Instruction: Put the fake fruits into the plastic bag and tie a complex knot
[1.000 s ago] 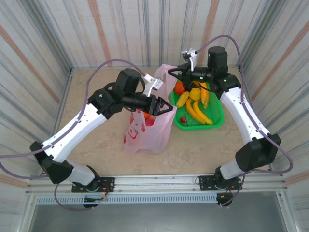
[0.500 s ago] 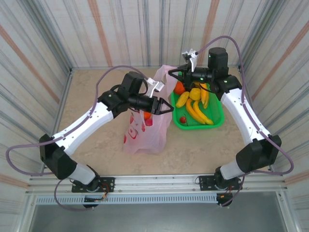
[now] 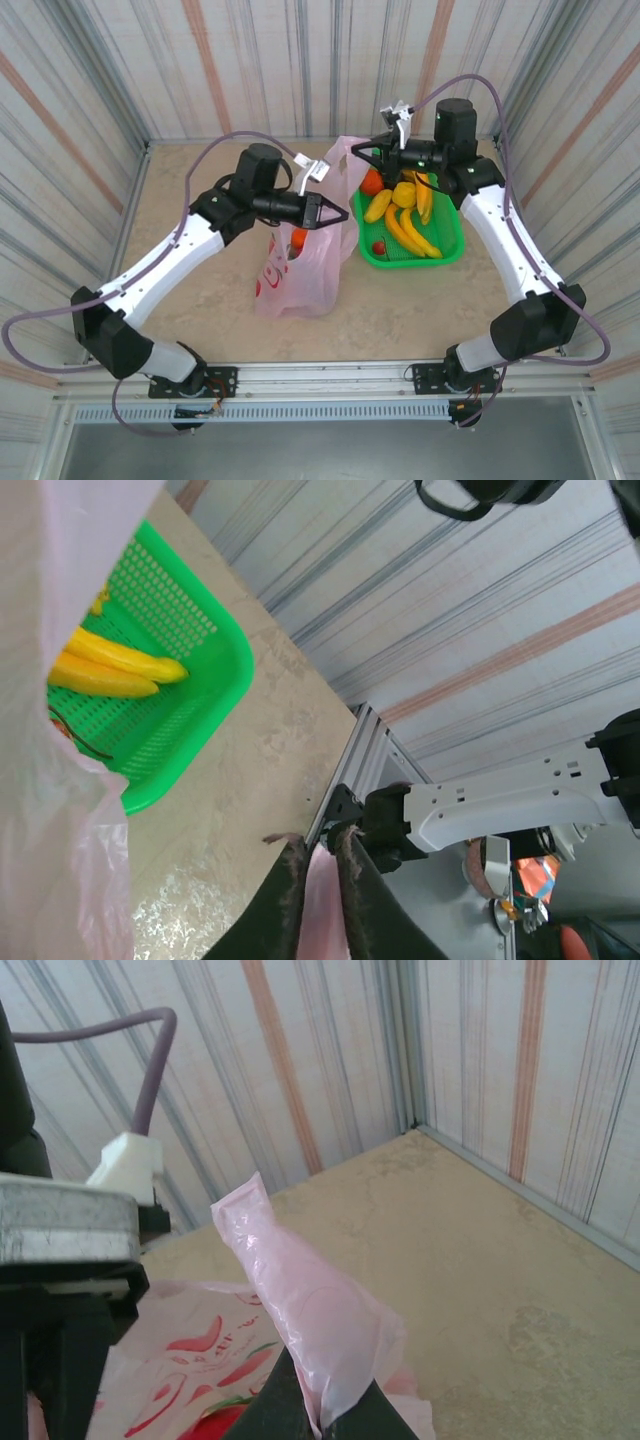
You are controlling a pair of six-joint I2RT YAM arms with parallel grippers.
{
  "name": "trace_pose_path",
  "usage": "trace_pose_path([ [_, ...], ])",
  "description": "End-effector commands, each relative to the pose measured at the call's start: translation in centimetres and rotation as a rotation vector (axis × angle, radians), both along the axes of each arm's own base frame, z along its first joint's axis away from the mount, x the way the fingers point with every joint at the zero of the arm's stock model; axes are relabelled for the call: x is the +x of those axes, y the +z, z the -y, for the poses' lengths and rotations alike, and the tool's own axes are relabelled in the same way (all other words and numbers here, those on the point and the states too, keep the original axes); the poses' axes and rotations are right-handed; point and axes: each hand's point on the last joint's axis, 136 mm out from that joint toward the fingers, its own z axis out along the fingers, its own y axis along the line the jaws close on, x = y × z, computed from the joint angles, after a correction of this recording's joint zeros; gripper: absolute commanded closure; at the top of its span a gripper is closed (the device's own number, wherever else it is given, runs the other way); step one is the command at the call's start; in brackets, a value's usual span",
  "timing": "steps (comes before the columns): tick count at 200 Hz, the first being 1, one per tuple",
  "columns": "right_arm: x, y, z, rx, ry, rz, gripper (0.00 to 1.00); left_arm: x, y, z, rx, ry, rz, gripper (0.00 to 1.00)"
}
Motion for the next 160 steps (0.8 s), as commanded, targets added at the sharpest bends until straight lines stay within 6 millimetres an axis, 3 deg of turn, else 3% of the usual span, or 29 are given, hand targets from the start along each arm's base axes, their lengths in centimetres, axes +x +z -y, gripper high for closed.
trace_pose_path([
  [1,-1.0,1.8,0.8,0.023,-0.018,0.013,1.0,-1.0,2.9,-1.2,-0.02,-0.018,0.089,0.96],
  [39,-1.3,5.0,1.3,0.057,-0.06,0.025,1.0,-1.1,8.4,-3.4,-0.027,-0.012,0.24,1.0],
  [87,-2.7,9.7,2.0,0.127,-0.096,0.078,1.0,0.0,15.3,-8.3,-0.134,0.054,0.401,1.0],
  [120,-3.0,11.2,2.5,0.184,-0.121,0.062,1.0,0.5,16.7,-9.4,-0.2,0.014,0.426,1.0],
  [160,-3.3,11.3,3.0,0.232,-0.157,0.04,1.0,1.6,15.4,-9.4,-0.246,-0.035,0.403,1.0],
])
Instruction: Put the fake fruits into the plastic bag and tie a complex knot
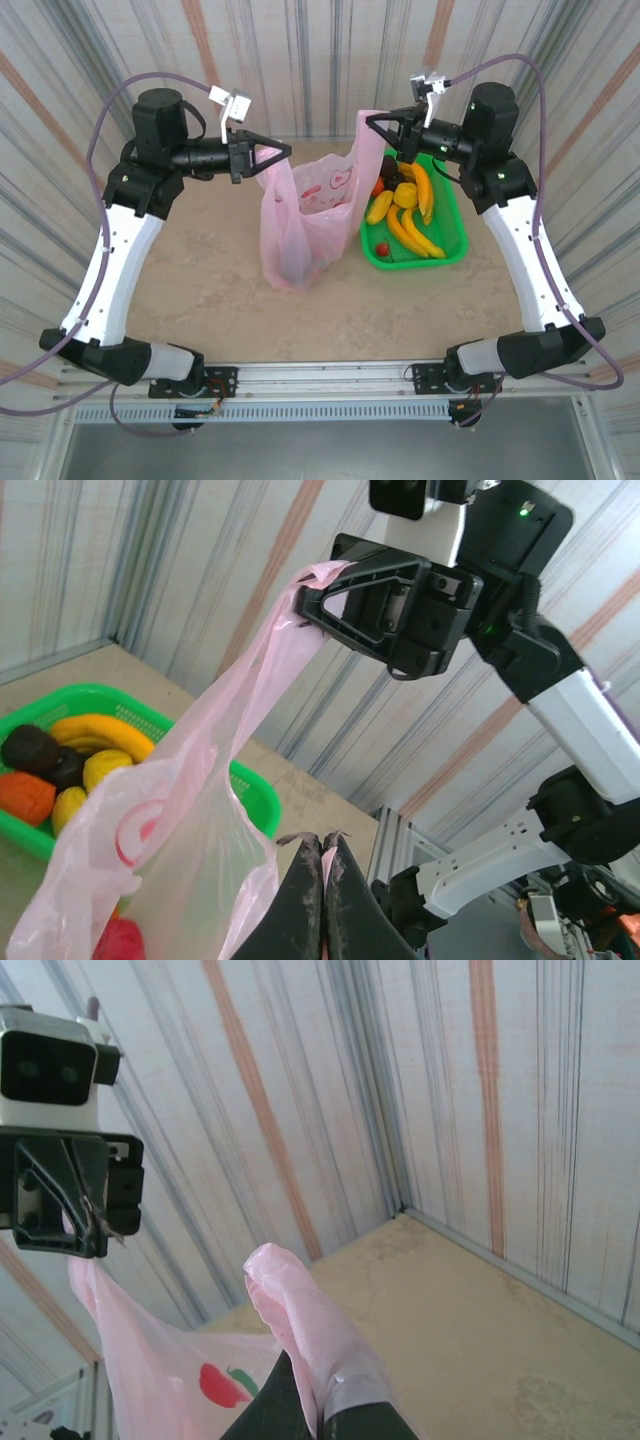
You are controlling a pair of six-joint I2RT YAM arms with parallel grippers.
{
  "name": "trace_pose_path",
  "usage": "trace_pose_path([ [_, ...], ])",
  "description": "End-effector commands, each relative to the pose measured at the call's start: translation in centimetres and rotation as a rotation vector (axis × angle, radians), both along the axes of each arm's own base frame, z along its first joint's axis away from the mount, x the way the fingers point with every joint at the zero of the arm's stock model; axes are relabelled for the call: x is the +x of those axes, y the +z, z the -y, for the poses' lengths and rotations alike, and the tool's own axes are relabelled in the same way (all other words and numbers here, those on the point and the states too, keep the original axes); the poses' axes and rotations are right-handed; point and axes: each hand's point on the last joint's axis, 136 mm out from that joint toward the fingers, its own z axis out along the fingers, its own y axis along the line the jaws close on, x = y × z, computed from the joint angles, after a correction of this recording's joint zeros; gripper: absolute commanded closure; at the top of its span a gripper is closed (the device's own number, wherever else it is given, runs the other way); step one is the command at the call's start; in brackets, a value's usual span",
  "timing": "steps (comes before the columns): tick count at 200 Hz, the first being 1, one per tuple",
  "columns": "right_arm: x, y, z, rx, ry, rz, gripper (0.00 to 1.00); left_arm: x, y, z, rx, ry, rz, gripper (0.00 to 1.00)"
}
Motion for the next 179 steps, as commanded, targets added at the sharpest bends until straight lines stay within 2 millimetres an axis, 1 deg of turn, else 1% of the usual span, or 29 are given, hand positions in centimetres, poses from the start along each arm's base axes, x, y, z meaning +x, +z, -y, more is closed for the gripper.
trace_pose_path([
  [1,-0.9,1.9,0.9,0.065,-0.04,0.019,1.0,-0.8,0.8,0.3,-0.054,-0.102,0.052,1.0],
  [21,-1.0,1.2,0.9,0.067,-0.037,-0.003,1.0,-0.1,-0.5,0.5,-0.054,-0.116,0.043,1.0],
  [35,-0.9,0.3,0.8,0.065,-0.034,-0.031,1.0,0.6,-1.6,0.5,-0.054,-0.114,0.031,1.0],
  [52,-0.6,-0.9,0.6,0.055,-0.039,-0.063,1.0,1.5,-2.6,0.3,-0.06,-0.107,0.022,0.98],
  [62,-0.5,-1.4,0.6,0.049,-0.046,-0.074,1.0,2.1,-3.2,0.1,-0.061,-0.097,0.009,0.94],
  [68,-0.2,-1.8,0.7,0.044,-0.055,-0.083,1.0,2.3,-3.4,0.0,-0.061,-0.091,0.003,0.91],
  [73,-0.2,-2.0,0.7,0.04,-0.06,-0.085,1.0,2.6,-3.5,-0.2,-0.061,-0.084,-0.001,0.85],
  [85,0.1,-2.6,0.7,0.028,-0.069,-0.096,1.0,3.1,-3.7,-0.5,-0.059,-0.069,-0.009,0.79],
  [92,0.4,-2.9,0.7,0.021,-0.075,-0.105,1.0,3.4,-3.6,-0.8,-0.06,-0.061,-0.011,0.72],
  [95,0.5,-3.0,0.7,0.019,-0.075,-0.108,1.0,3.5,-3.5,-1.0,-0.06,-0.054,-0.01,0.71],
  [96,0.5,-3.0,0.7,0.019,-0.075,-0.108,1.0,3.5,-3.5,-1.0,-0.06,-0.051,-0.011,0.69],
  [99,0.5,-3.1,0.7,0.016,-0.076,-0.11,1.0,3.7,-3.3,-1.2,-0.061,-0.042,-0.01,0.66],
  [102,0.6,-3.3,0.7,0.014,-0.077,-0.113,1.0,3.9,-3.3,-1.5,-0.059,-0.028,-0.012,0.62],
  [106,0.8,-3.3,0.7,0.013,-0.081,-0.115,1.0,4.1,-3.1,-1.8,-0.059,-0.013,-0.01,0.59],
  [127,1.3,-3.3,0.7,0.002,-0.095,-0.104,1.0,4.6,-1.7,-4.0,-0.059,0.08,0.005,0.5],
  [131,1.5,-3.2,0.7,-0.001,-0.095,-0.099,1.0,4.6,-1.3,-4.4,-0.06,0.097,0.013,0.49],
  [142,1.9,-3.0,0.7,-0.012,-0.099,-0.097,1.0,4.5,-0.3,-5.8,-0.06,0.154,0.034,0.42],
  [148,2.2,-3.1,0.7,-0.02,-0.104,-0.098,1.0,4.5,0.2,-6.5,-0.058,0.192,0.042,0.4],
  [164,3.1,-3.2,0.7,-0.036,-0.121,-0.107,1.0,3.6,1.6,-8.1,-0.04,0.282,0.074,0.36],
  [179,3.7,-3.5,0.8,-0.046,-0.136,-0.109,1.0,2.3,2.2,-9.1,-0.007,0.362,0.095,0.35],
])
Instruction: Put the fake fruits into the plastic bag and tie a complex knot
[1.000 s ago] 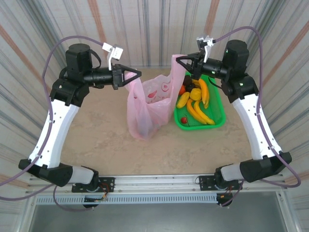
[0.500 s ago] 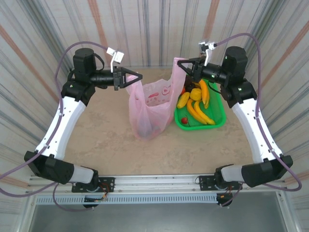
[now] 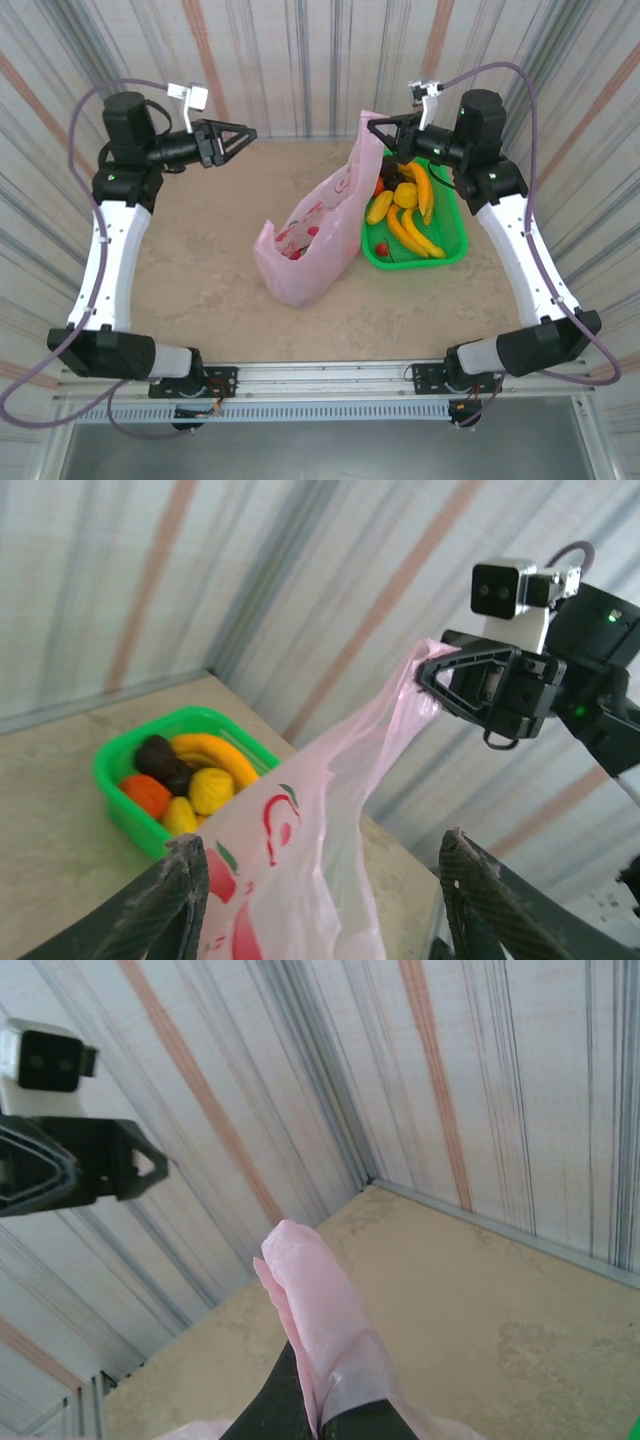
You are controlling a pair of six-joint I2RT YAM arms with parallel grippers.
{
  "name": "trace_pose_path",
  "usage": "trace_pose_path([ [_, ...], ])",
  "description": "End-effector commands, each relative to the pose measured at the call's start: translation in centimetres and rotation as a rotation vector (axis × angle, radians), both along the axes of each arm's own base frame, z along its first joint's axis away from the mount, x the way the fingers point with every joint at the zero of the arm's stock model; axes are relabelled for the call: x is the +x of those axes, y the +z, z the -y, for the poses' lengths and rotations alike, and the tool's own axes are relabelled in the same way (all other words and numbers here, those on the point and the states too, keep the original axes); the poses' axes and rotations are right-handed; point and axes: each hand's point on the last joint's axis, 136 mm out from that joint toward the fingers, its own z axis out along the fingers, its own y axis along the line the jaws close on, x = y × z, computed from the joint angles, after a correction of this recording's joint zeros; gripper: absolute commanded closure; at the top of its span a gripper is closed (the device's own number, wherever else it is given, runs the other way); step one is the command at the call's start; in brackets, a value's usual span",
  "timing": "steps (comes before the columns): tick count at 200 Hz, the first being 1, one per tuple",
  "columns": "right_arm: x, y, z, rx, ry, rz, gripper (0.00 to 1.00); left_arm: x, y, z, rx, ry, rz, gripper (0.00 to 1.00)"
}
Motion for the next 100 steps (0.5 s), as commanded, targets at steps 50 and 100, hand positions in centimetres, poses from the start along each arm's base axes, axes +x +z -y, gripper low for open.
trace_pose_path([
  [50,2.2,-0.6,0.5,-0.051,-0.051,0.013,1.0,-9.0,2.7,-2.8,0.026,0.274,0.054,0.33],
  [100,3.1,-1.6,0.7,-0.064,-0.062,-0.007,1.0,-13.1,-2.0,0.6,0.207,0.262,0.012,0.31],
])
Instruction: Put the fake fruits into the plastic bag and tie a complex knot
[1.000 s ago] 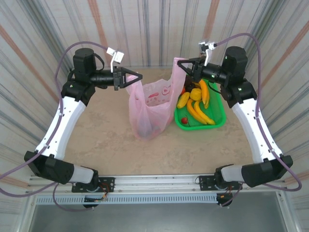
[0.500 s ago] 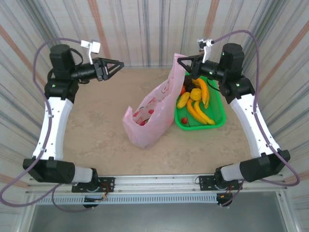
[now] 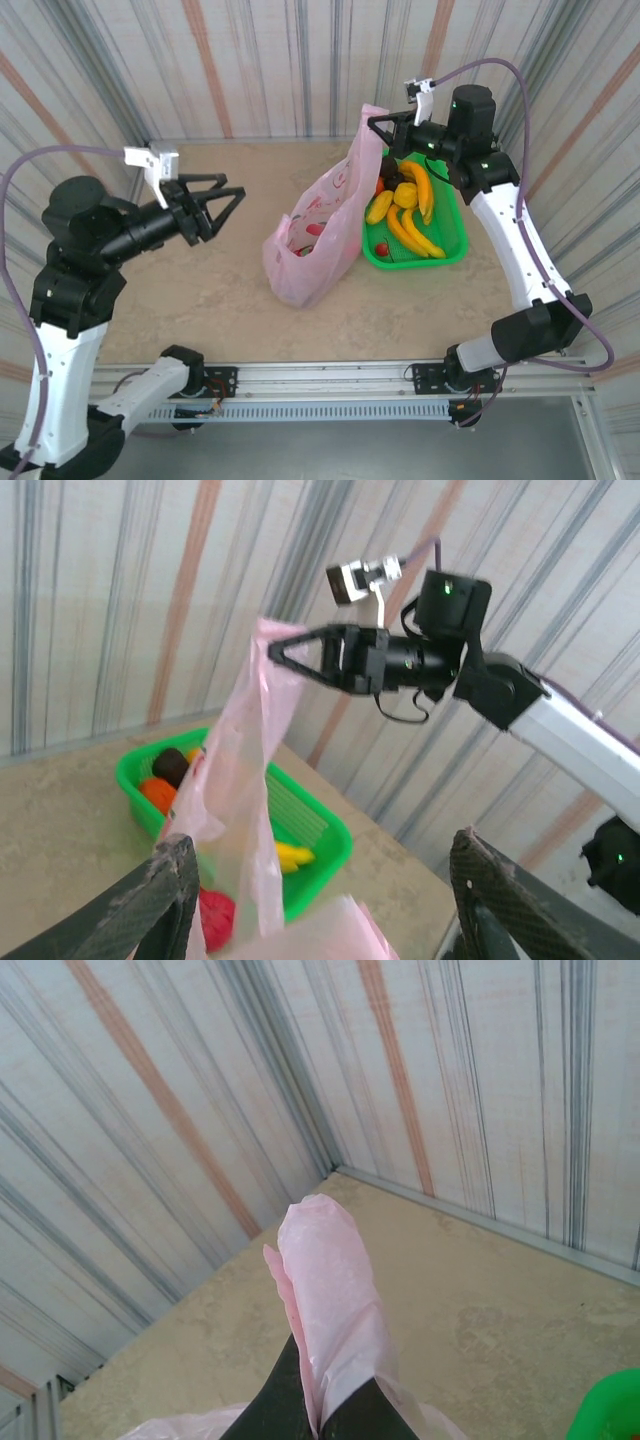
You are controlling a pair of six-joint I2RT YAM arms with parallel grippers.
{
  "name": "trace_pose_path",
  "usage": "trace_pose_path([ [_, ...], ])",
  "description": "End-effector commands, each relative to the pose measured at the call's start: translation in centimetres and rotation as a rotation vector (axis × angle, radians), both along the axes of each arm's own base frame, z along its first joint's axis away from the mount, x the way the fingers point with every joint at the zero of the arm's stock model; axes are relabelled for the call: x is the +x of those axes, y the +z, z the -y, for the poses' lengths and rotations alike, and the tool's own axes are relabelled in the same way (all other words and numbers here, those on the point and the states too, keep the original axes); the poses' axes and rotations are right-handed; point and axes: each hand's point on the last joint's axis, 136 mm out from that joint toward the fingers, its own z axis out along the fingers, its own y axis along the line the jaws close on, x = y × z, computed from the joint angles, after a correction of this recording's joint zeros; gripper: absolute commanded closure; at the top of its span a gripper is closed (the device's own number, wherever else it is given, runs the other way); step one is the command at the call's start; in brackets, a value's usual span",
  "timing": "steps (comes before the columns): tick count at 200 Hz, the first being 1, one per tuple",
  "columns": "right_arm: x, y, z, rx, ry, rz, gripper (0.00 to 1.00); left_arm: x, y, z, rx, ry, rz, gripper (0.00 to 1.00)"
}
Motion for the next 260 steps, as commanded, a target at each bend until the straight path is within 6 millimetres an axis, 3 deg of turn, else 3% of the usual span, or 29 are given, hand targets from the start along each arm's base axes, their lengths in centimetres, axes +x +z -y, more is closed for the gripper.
trace_pose_path([
  [1,0.3,0.5,0.3,-0.015,-0.014,0.018,1.0,1.5,-4.7,0.1,0.154,0.127,-0.096,0.31],
  [35,0.4,0.0,0.2,-0.017,-0.008,0.002,1.0,-0.1,-6.2,2.8,0.317,0.111,-0.033,0.27],
  [70,0.4,-0.3,0.3,-0.022,-0.01,-0.005,1.0,-0.3,-8.0,5.4,0.478,0.142,0.035,0.23],
  [93,0.2,-0.3,0.3,-0.023,-0.007,-0.006,1.0,0.5,-9.2,4.5,0.606,0.255,0.068,0.23],
  [116,0.1,-0.1,0.2,-0.021,-0.003,-0.003,1.0,1.1,-9.8,4.2,0.657,0.288,0.09,0.29],
  [130,0.1,-0.1,0.3,-0.022,-0.005,-0.002,1.0,1.0,-9.8,4.6,0.667,0.263,0.109,0.45],
  [136,0.0,-0.1,0.4,-0.022,-0.006,-0.004,1.0,0.9,-9.6,4.7,0.669,0.25,0.12,0.54],
  [146,0.0,0.0,0.5,-0.022,-0.007,0.0,1.0,0.7,-9.1,4.7,0.672,0.232,0.143,0.77],
  [165,-0.3,0.4,0.7,-0.018,-0.004,0.005,1.0,0.4,-7.3,4.3,0.685,0.207,0.2,1.0],
  [190,-1.3,1.4,0.6,0.002,0.035,0.007,1.0,0.2,-4.2,2.9,0.668,0.188,0.277,1.0],
  [209,-3.2,3.4,0.1,0.056,0.101,0.021,1.0,0.9,-2.3,0.8,0.642,0.199,0.3,1.0],
  [229,-5.1,5.8,0.0,0.103,0.147,0.046,1.0,2.6,-0.9,-1.6,0.6,0.235,0.3,1.0],
  [260,-7.3,8.1,0.6,0.145,0.152,0.046,1.0,4.8,0.0,-2.7,0.481,0.196,0.268,1.0],
])
